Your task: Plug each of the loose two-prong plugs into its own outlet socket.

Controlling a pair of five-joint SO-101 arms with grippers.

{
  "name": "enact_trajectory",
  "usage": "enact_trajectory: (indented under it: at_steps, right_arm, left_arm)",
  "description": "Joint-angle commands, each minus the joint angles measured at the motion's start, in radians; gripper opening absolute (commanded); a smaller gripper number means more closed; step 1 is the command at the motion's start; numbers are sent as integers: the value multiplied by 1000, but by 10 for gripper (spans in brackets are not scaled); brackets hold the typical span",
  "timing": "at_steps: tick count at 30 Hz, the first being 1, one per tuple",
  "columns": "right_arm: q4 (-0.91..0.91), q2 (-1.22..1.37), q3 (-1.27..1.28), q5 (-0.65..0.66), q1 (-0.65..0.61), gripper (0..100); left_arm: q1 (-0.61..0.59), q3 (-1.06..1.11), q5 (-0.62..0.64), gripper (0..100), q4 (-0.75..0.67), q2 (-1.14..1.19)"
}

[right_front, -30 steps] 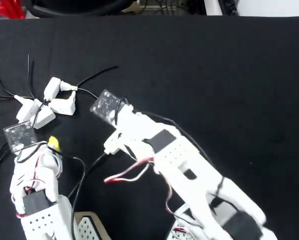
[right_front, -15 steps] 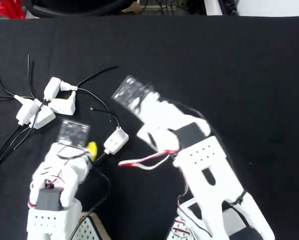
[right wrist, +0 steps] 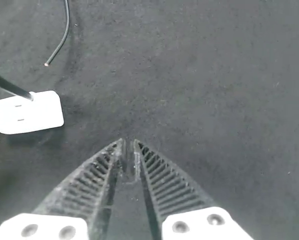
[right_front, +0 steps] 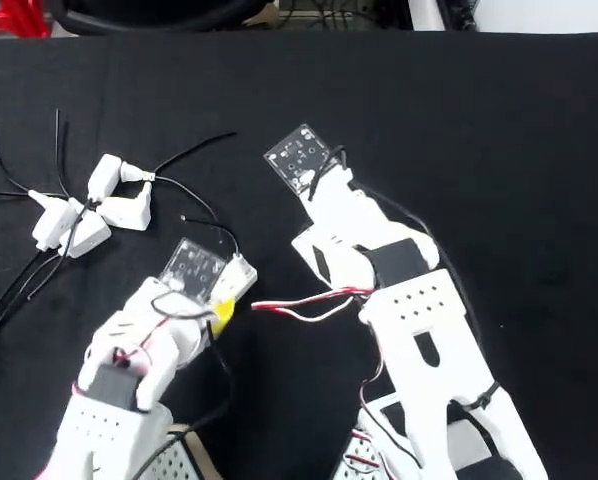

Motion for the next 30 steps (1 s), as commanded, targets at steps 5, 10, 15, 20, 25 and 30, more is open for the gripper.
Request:
enact_trajectory:
  at_steps: [5, 10, 15, 20, 25, 30]
  right_arm:
    - [-18, -28, -62, -11, 18, 13]
    - [-18, -28, -59, -9, 18, 13]
    - [-63, -28, -33, -5, 17, 13]
    - [-97, -28, -10, -3, 14, 13]
    - [-97, -30, -10, -8, 14, 13]
    - [-97, -30, -10, -8, 15, 13]
  left_arm:
    - [22, -246, 52, 250, -330, 706]
    - [30, -455, 81, 249, -351, 1020]
    - [22, -535, 143, 245, -342, 1128]
    - [22, -535, 138, 235, -342, 1128]
    - [21, -535, 135, 59, -342, 1128]
    - [-85, -542, 51, 30, -342, 1128]
